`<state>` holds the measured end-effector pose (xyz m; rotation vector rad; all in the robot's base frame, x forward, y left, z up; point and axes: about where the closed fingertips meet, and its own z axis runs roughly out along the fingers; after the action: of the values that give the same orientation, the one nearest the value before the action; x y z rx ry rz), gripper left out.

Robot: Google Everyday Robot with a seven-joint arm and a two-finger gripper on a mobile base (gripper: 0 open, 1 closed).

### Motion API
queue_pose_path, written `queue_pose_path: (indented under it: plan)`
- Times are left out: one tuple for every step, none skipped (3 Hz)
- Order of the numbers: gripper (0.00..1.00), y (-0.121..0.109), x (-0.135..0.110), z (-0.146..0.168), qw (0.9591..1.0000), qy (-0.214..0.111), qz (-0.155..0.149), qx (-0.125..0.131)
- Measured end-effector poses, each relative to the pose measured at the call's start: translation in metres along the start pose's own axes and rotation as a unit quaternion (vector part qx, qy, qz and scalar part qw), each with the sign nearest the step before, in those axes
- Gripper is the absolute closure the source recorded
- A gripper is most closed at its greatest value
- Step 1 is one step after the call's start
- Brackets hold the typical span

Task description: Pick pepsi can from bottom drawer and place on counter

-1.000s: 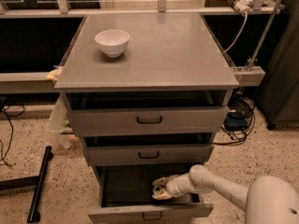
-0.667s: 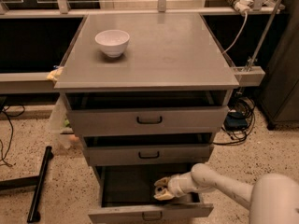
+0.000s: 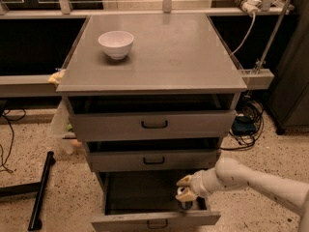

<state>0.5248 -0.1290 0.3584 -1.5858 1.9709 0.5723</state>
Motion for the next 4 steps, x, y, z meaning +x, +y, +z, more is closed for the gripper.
queue_pose_path:
  plan:
    - [1.0, -0.021, -0.026, -0.035, 0.9994, 0.01, -0.02, 0.025]
    - [1.0, -0.021, -0.026, -0.035, 0.9994, 0.01, -0.02, 0.025]
    - [1.0, -0.024, -0.055, -0.067, 0.999, -0.007, -0.006, 0.044]
    - [1.0, -0.024, -0.11, -0.121, 0.9967, -0.023, 0.007, 0.077]
